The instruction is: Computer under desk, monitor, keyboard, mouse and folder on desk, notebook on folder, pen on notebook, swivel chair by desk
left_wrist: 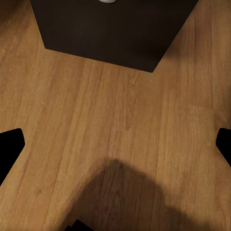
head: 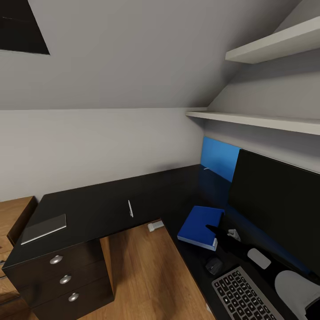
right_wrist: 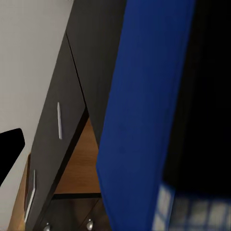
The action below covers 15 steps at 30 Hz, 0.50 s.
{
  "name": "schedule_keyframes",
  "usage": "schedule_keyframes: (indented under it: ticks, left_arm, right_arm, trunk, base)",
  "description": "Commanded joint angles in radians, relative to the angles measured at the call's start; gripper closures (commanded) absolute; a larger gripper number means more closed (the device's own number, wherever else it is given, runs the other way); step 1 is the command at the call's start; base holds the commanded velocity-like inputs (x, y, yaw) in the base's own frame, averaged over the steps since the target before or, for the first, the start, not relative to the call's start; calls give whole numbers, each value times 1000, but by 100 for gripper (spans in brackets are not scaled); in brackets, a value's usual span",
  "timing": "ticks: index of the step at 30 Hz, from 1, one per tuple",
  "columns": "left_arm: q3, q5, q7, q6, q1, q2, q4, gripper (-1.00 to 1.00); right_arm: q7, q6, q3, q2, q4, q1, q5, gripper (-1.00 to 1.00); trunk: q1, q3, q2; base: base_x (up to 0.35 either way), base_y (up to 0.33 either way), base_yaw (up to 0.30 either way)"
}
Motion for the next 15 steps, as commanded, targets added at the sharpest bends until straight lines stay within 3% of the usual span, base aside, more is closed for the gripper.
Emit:
schedule_keyframes:
  ticks: [1,15]
  left_arm:
    - [-6,11,-4,-3,0,1,0,-100]
    - [-6,12,-4,-3,-1,0,2,-100]
  right_arm:
    - [2,5,5,-1,0,-1,-9,-100]
    - [2,2,5,-9,0,-1,-9,-100]
  trunk:
    - [0,-1,-1]
    - [0,-1,-1]
  base:
    - [0,0,0]
    - [0,0,0]
